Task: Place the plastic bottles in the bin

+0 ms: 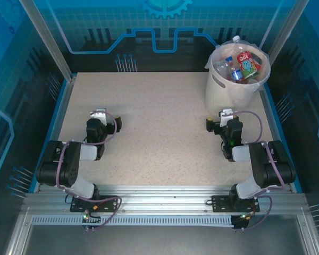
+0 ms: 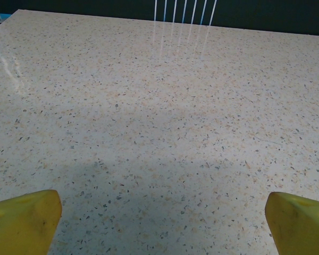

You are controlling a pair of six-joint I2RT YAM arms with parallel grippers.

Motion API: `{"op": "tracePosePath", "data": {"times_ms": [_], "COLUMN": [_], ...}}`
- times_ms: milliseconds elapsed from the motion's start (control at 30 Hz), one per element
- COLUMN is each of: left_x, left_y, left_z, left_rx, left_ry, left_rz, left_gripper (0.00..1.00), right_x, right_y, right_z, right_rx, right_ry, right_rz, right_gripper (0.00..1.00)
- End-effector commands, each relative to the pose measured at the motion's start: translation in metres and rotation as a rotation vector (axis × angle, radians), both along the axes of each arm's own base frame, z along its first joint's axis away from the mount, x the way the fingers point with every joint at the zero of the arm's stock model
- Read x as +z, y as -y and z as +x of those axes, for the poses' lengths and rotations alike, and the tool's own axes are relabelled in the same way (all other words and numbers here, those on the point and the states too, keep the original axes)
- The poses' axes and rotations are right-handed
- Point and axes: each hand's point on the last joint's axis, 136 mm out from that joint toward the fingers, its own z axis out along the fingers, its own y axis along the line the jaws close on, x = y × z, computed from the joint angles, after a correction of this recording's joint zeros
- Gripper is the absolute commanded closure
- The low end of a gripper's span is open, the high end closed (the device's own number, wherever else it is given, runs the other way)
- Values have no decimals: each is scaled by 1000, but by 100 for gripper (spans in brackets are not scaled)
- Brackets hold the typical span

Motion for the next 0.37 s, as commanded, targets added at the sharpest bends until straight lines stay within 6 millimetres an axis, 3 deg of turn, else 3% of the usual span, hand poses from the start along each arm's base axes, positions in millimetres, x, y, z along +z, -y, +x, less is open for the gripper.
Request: {"op": "tracePosePath", "data": {"times_ms": [0, 267, 333], "left_x": [5, 5, 5], "left_y": [6, 6, 6], "left_z": [2, 2, 2], "left_rx": [-33, -32, -33], "left_ry": [29, 30, 29], "left_rz": [10, 10, 10], "left_gripper": [1, 1, 1], "right_x": [3, 4, 5], "right_y": [-1, -1, 9], "right_z": [5, 4, 2], "right_rx": [4, 3, -59], "right_ry": [6, 12, 24], "right_rz": [1, 3, 1], "right_gripper": [0, 0, 0]}}
